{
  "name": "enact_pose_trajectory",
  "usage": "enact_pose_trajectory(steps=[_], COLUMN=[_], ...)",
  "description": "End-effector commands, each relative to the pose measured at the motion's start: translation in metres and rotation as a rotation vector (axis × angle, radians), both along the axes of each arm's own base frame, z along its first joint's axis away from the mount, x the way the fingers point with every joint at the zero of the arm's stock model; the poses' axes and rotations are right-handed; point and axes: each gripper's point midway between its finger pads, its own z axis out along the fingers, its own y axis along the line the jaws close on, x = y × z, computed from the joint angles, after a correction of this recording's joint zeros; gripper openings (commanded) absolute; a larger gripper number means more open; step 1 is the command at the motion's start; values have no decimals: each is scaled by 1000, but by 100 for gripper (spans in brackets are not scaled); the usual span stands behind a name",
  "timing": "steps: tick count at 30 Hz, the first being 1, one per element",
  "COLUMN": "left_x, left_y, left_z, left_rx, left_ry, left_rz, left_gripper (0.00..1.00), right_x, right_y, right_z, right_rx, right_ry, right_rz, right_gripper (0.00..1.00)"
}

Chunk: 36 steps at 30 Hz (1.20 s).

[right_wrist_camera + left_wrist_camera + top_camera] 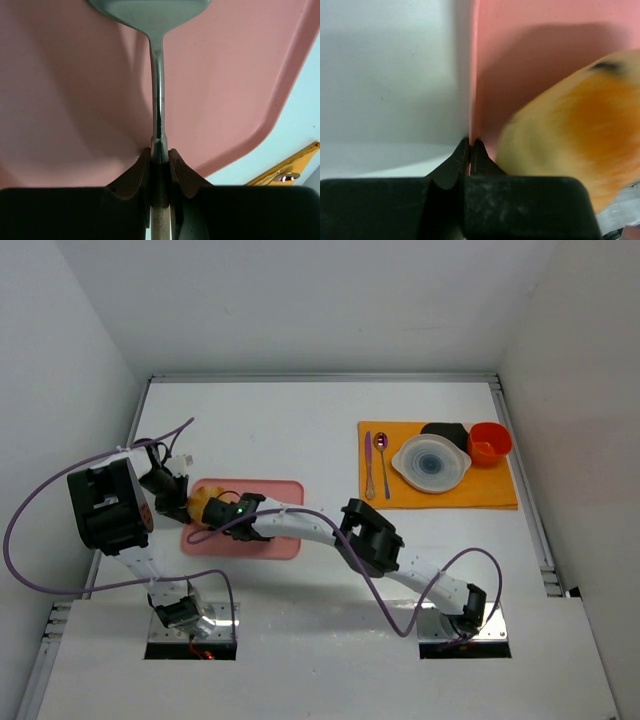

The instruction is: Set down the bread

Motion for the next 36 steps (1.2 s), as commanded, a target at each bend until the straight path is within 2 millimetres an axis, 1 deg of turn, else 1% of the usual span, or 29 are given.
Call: enact_pose_trajectory(steps=[1, 2, 3, 4, 5, 6, 8, 9, 10, 13, 15, 16, 19, 20, 21, 22, 23, 25, 26, 27, 28, 29, 30, 31, 32, 33, 34, 35, 36], left_x=[-6, -5, -5, -3, -2, -2, 1, 1, 1, 0, 0, 0, 0, 0, 1, 1, 1, 1, 1, 1, 1, 1, 4, 4, 5, 5, 5, 5, 5], left_y=[-1, -1, -1, 0, 0, 0, 1, 1, 0, 2, 2, 2, 0, 0, -1, -1, -1, 0, 0, 0, -2, -2, 0, 0, -2, -2, -2, -2, -2], left_z=[-18, -15, -15, -16, -16, -16, -14, -14, -14, -16, -16, -16, -16, -16, -16, -16, -16, -16, -16, -16, -15, -15, -14, -14, -14, -14, -14, -14, -14], left_rx=[25, 26, 26, 26, 26, 26, 29, 29, 20, 17, 17, 17, 8, 8, 0, 0, 0, -9, -9, -9, -18, -18, -15, -15, -23, -23, -23, -23, -23], left_ry=[26, 25, 25, 25, 25, 25, 16, 16, 13, 22, 22, 22, 19, 19, 16, 16, 16, 12, 12, 12, 9, 9, 1, 1, -3, -3, -3, -3, -3], left_rz=[-8, -8, -8, -8, -8, -8, -8, -8, -9, 1, 1, 1, 0, 0, 0, 0, 0, 9, 9, 9, 9, 9, 8, 8, 8, 8, 8, 8, 8], left_gripper=[0, 0, 0, 0, 0, 0, 0, 0, 0, 0, 0, 0, 0, 0, 0, 0, 0, 0, 0, 0, 0, 0, 0, 0, 0, 0, 0, 0, 0], right_x=[17, 14, 10, 2, 4, 3, -1, -2, -2, -1, 3, 5, 15, 19, 26, 27, 37, 36, 37, 47, 43, 45, 49, 46, 43, 41, 30, 27, 29], right_y=[10, 2, 0, -21, -14, -10, -17, -16, -19, -24, -29, -33, -50, -60, -69, -74, -86, -107, -116, -139, -158, -181, -199, -227, -251, -263, -294, -306, -333], right_z=[32, 27, 27, 17, 30, 30, 32, 33, 32, 40, 54, 54, 70, 80, 83, 86, 96, 99, 111, 119, 122, 116, 119, 126, 124, 116, 112, 111, 114], right_rx=[130, 153, 170, 136, 215, 259, 291, 322, 323, 333, 371, 380, 429, 450, 454, 458, 471, 464, 482, 483, 459, 421, 411, 410, 397, 365, 337, 329, 322], right_ry=[-134, -135, -134, -115, -131, -128, -120, -125, -124, -140, -146, -144, -147, -160, -173, -175, -201, -205, -219, -245, -246, -253, -269, -283, -283, -272, -269, -269, -283], right_rz=[-79, -95, -107, -113, -128, -134, -139, -165, -173, -192, -230, -254, -322, -349, -376, -389, -424, -467, -484, -543, -566, -604, -641, -689, -729, -751, -800, -825, -899], right_gripper=[0, 0, 0, 0, 0, 0, 0, 0, 0, 0, 0, 0, 0, 0, 0, 0, 0, 0, 0, 0, 0, 0, 0, 0, 0, 0, 0, 0, 0])
